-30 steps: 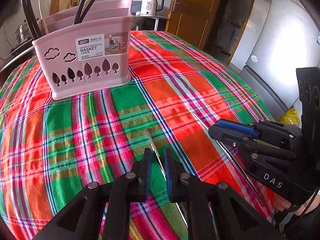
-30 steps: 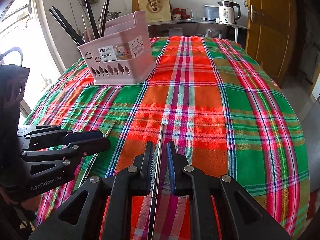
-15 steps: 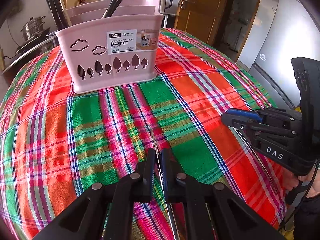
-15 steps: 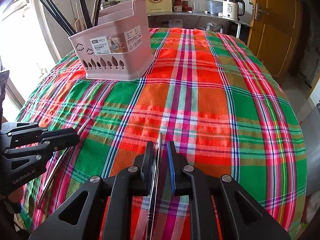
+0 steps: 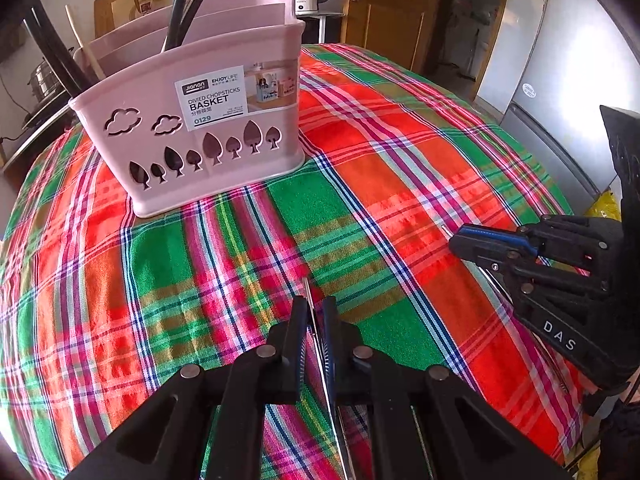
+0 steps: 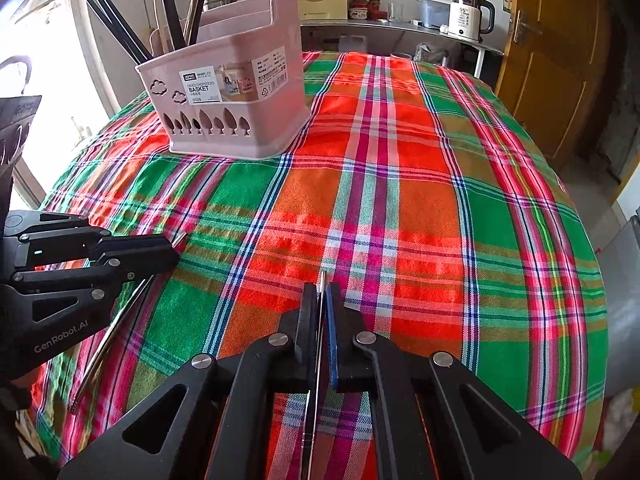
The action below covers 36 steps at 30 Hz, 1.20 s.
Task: Organize utensils
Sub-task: 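Close the left tool on a metal chopstick while the right tool grasps another, then lift the held chopsticks with both tools and carry them above the pink basket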
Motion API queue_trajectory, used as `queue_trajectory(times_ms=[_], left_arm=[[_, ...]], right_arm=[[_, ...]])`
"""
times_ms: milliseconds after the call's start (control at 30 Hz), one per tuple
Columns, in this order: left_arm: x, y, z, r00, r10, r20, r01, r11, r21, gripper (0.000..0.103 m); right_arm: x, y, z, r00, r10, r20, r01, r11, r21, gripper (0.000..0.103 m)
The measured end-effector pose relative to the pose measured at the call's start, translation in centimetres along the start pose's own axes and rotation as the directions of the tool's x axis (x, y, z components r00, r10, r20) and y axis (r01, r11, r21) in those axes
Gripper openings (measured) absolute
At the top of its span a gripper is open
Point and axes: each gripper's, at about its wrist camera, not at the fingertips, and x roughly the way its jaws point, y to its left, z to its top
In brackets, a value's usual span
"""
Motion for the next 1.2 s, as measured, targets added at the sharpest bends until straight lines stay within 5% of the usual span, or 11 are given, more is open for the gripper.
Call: queue_trajectory(times_ms=[433, 833, 1200], left_arm=[[-4.8, 1.6, 0.9, 0.994, -0.033, 0.104, 0.037, 0.999, -0.038, 0.004], [-14.4, 3.0, 2.8, 0.953, -0.045, 0.301, 0.055, 0.998, -0.024, 0.004], [-16.3, 3.4, 2.4, 0.942, -0.04, 0.333, 0.052, 0.998, -0.027, 0.003]], right_arm=[[-4.3, 0.2, 1.3, 0.992, 0.05, 0.118, -0.052, 0.998, 0.019, 0.004], [-11.7, 1.4, 3.8, 0.951, 0.063, 0.304, -0.063, 0.998, -0.011, 0.004], [-14.3, 1.9, 3.9, 0.931, 0.07, 0.359, -0.068, 0.998, -0.02, 0.004]])
